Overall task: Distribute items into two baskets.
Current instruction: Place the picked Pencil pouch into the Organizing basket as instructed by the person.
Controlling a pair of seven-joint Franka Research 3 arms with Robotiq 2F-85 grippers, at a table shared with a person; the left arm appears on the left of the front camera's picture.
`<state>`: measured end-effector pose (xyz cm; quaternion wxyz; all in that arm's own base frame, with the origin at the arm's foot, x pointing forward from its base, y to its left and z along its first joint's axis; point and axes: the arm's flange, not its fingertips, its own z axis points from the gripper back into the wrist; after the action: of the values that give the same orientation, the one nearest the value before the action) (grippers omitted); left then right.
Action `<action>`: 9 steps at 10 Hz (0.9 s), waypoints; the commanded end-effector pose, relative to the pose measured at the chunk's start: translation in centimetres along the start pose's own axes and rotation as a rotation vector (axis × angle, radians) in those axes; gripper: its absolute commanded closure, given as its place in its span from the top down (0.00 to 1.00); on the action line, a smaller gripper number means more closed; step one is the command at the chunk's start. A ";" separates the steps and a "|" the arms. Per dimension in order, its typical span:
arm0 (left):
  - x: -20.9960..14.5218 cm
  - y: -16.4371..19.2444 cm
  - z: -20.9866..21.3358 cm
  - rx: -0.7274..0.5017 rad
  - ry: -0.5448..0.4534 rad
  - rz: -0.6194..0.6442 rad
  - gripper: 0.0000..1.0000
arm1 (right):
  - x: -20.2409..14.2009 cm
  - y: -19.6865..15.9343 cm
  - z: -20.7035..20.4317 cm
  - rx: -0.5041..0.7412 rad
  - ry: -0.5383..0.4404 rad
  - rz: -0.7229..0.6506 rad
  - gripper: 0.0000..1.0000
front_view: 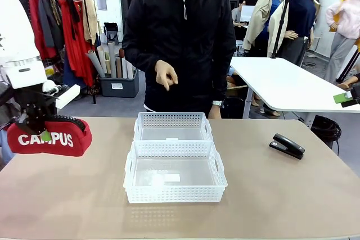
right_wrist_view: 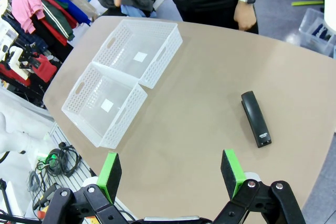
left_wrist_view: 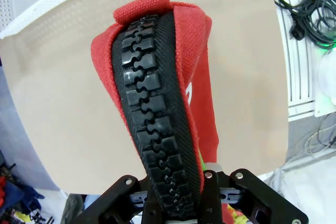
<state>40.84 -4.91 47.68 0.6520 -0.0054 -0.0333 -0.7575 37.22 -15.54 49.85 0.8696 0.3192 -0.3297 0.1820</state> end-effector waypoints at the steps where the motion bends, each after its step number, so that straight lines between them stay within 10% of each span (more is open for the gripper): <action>1: -0.1 0.0 0.1 0.003 0.002 0.000 0.00 | 0.1 0.0 0.0 0.011 -0.017 0.011 1.00; 9: 0.6 1.0 0.4 0.024 -0.024 -0.011 0.00 | 0.1 0.0 0.0 0.011 -0.017 0.011 1.00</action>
<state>41.06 -5.23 47.74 0.6503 -0.0037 -0.0368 -0.7588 37.22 -15.54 49.85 0.8696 0.3192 -0.3297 0.1820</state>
